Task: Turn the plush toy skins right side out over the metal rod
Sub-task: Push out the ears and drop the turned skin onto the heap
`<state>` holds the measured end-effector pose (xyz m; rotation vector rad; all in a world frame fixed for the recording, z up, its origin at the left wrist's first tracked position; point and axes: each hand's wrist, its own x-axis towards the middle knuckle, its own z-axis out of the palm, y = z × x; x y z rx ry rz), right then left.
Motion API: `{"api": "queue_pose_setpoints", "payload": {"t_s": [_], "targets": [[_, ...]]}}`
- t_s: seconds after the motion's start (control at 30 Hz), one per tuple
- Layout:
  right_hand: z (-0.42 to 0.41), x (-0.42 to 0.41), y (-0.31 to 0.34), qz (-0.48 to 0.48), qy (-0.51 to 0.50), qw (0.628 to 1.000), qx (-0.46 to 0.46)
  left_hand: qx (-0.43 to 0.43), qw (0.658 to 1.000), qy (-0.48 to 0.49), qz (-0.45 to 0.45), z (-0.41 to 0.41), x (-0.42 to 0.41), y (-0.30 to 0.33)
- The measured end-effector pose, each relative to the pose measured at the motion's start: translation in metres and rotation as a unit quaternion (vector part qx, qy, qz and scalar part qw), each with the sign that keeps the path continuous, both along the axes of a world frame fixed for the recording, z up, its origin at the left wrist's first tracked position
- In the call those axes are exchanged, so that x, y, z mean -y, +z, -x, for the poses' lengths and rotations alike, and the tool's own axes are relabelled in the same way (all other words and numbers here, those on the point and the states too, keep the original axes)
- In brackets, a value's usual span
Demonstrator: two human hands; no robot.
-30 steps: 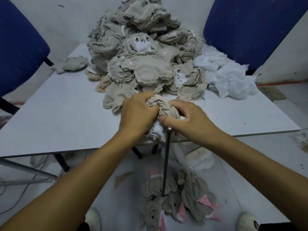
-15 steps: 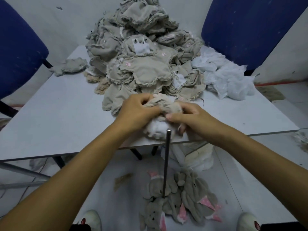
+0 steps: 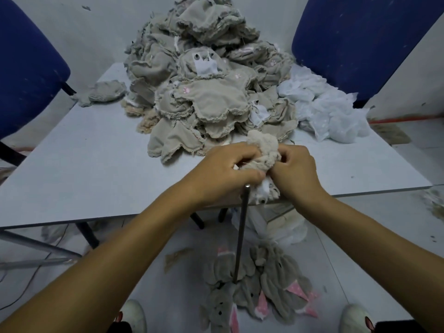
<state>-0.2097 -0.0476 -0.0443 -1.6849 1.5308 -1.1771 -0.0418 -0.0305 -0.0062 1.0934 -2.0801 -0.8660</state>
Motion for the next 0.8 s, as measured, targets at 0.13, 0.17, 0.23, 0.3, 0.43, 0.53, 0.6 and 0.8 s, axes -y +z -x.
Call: {"api": "queue_pose_setpoints", "payload": {"t_s": [0.13,0.17,0.23,0.3,0.43,0.53,0.6,0.8], "targets": [[0.004,0.003,0.012,0.001,0.08,0.997,-0.007,-0.013,0.999,0.027,-0.009,-0.015,0.005,-0.002],[0.008,-0.001,0.017,0.005,0.137,0.991,-0.002,-0.013,0.999,0.039,0.016,-0.022,0.005,-0.003],[0.012,-0.012,0.024,0.051,0.216,0.975,-0.021,0.007,0.991,0.058,0.123,-0.032,0.003,-0.005],[0.013,-0.025,0.026,0.147,0.224,0.962,-0.049,0.032,0.965,0.054,0.255,-0.032,-0.004,-0.006],[0.017,-0.038,0.027,0.348,0.196,0.903,-0.159,0.048,0.914,0.018,0.402,-0.025,-0.022,-0.013],[0.022,-0.049,0.012,0.376,0.236,0.857,-0.261,0.094,0.902,-0.02,0.421,-0.028,-0.036,-0.027],[0.022,-0.062,-0.009,0.354,0.261,0.84,-0.316,0.129,0.905,-0.034,0.403,-0.027,-0.049,-0.046],[0.014,-0.078,-0.055,0.202,0.241,0.889,-0.333,0.17,0.935,0.033,0.309,-0.02,-0.076,-0.097]]}}
